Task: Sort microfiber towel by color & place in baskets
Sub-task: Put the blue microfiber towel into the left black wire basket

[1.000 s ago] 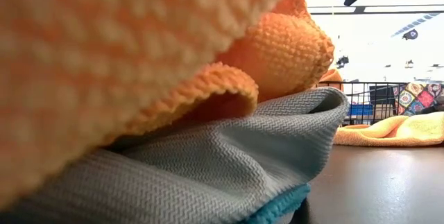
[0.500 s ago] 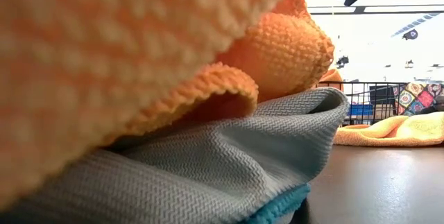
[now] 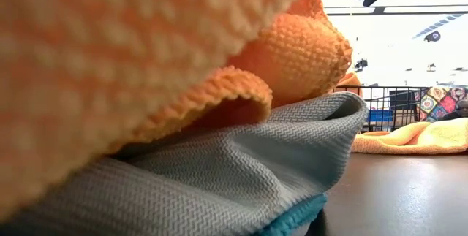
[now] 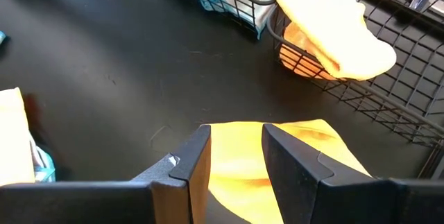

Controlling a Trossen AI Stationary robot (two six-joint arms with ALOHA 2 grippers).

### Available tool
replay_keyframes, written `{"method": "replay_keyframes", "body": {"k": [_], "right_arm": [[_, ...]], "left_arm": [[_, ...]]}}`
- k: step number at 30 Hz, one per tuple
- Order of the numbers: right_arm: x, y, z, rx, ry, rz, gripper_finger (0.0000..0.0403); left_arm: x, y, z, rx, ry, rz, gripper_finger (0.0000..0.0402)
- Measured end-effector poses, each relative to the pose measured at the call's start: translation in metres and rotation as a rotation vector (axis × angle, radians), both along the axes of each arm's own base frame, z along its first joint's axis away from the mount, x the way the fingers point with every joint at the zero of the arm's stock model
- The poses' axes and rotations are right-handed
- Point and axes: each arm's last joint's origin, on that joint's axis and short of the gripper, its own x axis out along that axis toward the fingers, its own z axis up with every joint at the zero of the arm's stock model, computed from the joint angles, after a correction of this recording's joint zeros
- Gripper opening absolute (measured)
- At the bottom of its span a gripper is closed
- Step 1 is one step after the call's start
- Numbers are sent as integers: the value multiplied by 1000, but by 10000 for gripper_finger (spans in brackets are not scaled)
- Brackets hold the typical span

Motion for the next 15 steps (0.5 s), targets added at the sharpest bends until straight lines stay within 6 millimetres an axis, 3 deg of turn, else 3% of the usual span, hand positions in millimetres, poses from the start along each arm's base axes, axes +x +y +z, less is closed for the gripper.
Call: {"method": "replay_keyframes", "body": {"k": [8, 15], "right_arm": [[0, 0, 0, 9, -8, -18, 123], [0, 0, 0, 18, -16, -35, 123]], "left_arm": [[-7, -8, -8, -115, -115, -413, 119], [4, -18, -48, -171, -39, -436, 119]]}}
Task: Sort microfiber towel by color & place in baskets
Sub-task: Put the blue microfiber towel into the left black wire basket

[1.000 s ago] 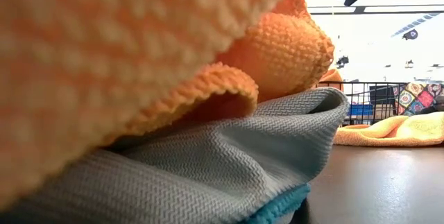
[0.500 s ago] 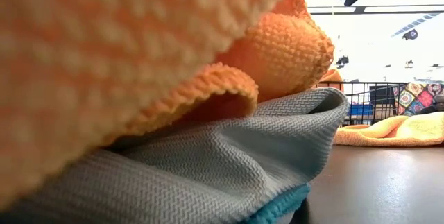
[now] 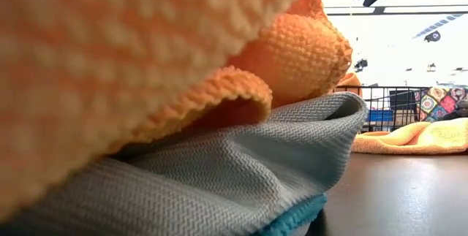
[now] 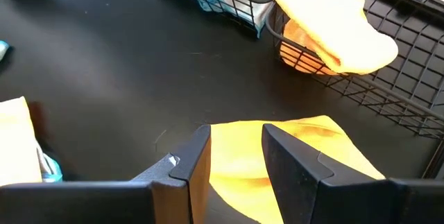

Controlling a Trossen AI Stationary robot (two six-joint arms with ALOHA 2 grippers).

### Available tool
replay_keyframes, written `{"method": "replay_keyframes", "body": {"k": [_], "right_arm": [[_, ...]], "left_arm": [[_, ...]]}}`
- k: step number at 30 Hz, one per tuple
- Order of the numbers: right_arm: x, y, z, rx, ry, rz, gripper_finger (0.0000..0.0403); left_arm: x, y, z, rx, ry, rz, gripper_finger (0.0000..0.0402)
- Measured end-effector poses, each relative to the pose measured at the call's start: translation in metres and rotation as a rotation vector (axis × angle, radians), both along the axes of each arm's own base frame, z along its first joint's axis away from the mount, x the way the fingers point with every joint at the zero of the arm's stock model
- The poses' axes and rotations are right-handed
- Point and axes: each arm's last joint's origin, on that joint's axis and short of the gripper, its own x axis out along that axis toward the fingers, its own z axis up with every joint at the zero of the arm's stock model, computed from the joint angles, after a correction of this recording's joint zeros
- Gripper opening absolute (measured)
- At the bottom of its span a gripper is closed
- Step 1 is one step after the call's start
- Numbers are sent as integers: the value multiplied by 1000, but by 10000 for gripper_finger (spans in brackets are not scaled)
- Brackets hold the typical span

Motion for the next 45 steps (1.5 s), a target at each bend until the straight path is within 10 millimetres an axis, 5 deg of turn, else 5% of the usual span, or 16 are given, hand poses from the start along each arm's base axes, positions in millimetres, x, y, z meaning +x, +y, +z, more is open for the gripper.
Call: {"method": "replay_keyframes", "body": {"k": [7, 21, 29, 45], "right_arm": [[0, 0, 0, 1, -1, -2, 123], [1, 0, 0, 4, -10, -1, 123], [1, 0, 0, 5, -16, 1, 123], [2, 0, -9, -33, 12, 0, 123]], "left_arm": [[16, -11, -63, -90, 125, 79, 119], [41, -29, -167, -330, -2, 89, 119], [40, -28, -203, -483, 150, 160, 119], [39, -33, -242, -672, 502, 329, 119]]}}
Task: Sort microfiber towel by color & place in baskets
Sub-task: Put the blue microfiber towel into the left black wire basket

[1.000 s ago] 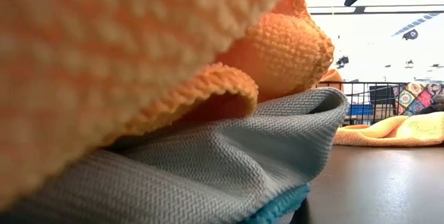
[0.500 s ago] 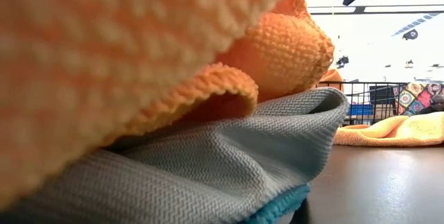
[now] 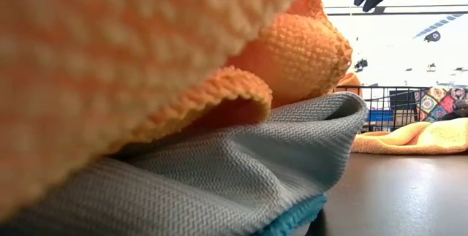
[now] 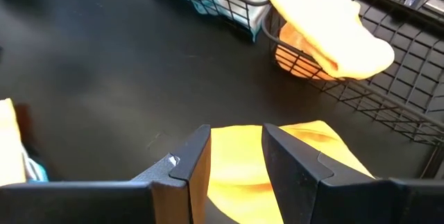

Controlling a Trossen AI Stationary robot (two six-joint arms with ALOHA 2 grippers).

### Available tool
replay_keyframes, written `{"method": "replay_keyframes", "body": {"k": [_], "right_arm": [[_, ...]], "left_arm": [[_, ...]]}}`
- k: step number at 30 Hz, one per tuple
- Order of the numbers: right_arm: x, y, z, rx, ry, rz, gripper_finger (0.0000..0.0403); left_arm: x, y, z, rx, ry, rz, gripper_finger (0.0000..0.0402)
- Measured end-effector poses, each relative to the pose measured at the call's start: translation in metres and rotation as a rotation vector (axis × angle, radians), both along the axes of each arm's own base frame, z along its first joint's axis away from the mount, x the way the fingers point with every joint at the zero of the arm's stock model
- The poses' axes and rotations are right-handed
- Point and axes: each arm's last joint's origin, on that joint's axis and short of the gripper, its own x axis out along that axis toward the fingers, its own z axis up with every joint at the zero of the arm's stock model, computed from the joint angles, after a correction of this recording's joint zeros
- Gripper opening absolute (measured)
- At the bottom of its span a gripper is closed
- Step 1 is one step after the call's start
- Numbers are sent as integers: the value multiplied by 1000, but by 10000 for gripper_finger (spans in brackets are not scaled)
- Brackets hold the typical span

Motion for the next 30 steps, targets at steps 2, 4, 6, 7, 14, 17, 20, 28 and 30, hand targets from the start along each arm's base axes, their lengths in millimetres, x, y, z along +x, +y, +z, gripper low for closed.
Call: {"method": "replay_keyframes", "body": {"k": [2, 4, 6, 7, 14, 17, 20, 28, 30], "right_arm": [[0, 0, -4, -2, 12, -5, 123], [0, 0, -8, -5, 22, -7, 123], [0, 0, -10, -4, 27, -12, 123], [0, 0, -11, -4, 28, -15, 123], [0, 0, -11, -2, 24, -16, 123], [1, 0, -11, -2, 17, -9, 123], [1, 0, -11, -2, 17, -7, 123], [1, 0, -11, -2, 16, -7, 123], [1, 0, -11, -3, 16, -7, 123]], "left_arm": [[2, -2, -5, -24, 51, 19, 119], [3, -5, -9, -43, 101, 14, 119], [3, -9, -12, -63, 146, -16, 119], [3, -11, -13, -70, 168, -28, 119], [4, -28, -23, -104, 316, -47, 119], [4, -37, -29, -136, 399, -65, 119], [5, -45, -35, -166, 497, -63, 119], [13, -63, -54, -145, 717, -34, 119], [16, -69, -58, -126, 757, -45, 119]]}}
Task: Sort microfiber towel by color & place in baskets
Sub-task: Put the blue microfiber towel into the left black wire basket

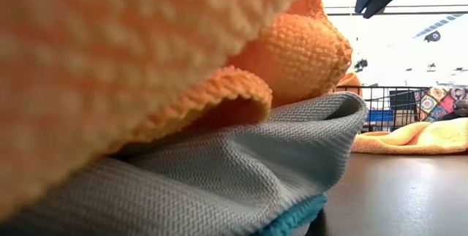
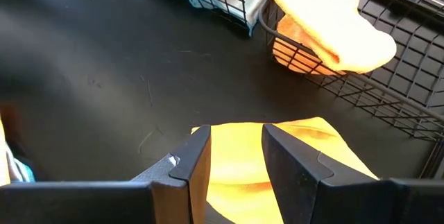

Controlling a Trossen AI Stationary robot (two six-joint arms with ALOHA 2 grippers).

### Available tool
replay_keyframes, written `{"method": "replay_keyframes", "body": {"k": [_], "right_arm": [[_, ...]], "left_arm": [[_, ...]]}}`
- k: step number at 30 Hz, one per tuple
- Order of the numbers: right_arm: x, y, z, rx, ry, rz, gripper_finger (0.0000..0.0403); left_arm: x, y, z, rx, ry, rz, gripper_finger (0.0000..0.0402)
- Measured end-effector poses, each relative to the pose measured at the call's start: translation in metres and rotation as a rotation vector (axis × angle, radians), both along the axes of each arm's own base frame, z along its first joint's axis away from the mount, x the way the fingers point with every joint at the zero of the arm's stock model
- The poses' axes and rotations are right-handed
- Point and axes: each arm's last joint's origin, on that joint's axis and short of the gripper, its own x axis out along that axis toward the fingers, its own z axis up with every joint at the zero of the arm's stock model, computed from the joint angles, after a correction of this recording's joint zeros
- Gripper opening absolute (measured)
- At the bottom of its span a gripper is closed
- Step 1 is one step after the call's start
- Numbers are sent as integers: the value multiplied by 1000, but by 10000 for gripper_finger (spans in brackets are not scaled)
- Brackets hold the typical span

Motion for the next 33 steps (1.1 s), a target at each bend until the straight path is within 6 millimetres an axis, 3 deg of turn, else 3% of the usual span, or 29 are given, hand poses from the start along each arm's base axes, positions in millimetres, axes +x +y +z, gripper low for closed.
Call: {"method": "replay_keyframes", "body": {"k": [9, 18, 33], "right_arm": [[0, 0, 0, -3, 3, 7, 123], [0, 0, 0, -7, 5, 15, 123], [0, 0, 0, -10, 8, 23, 123]], "left_arm": [[11, -21, -25, 64, 174, -192, 119], [21, -34, -48, 110, 297, -242, 119], [46, -66, -59, 91, 327, -358, 119]]}}
